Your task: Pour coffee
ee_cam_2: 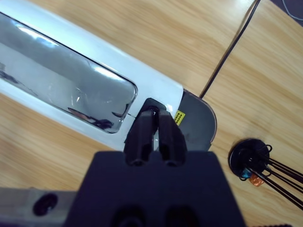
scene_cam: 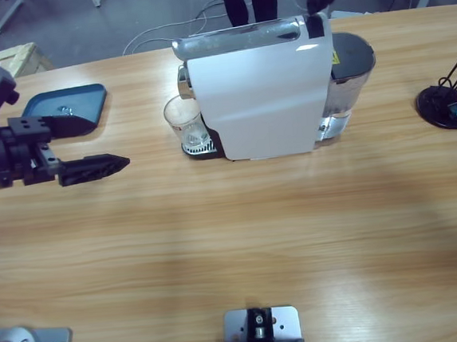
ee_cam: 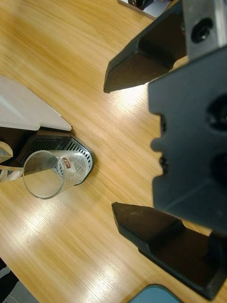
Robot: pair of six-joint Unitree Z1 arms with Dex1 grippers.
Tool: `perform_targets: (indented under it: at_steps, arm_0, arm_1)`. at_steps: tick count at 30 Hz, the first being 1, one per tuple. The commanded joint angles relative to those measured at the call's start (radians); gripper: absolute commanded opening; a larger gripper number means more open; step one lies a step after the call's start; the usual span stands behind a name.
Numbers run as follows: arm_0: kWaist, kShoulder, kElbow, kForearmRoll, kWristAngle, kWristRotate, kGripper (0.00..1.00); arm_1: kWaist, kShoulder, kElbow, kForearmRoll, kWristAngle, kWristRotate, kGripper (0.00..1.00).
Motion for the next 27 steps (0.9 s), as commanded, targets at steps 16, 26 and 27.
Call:
perform_targets:
  at_steps: [16,26,27]
  arm_0:
    - [-0.002,0.028,0.001,0.003,0.01,-0.017,0.996]
    - [-0.002,0.03,0.001,0.0,0.008,-0.016,0.996]
    - [-0.002,0.03,0.001,0.0,0.008,-0.016,0.996]
  arm_1:
    - [0.048,-0.174,0.124,-0.003,-0.015,0.072,1.0]
    - [0.053,-0.161,0.126,-0.005,-0.01,0.076,1.0]
    - [0.053,-0.158,0.125,-0.007,-0.01,0.076,1.0]
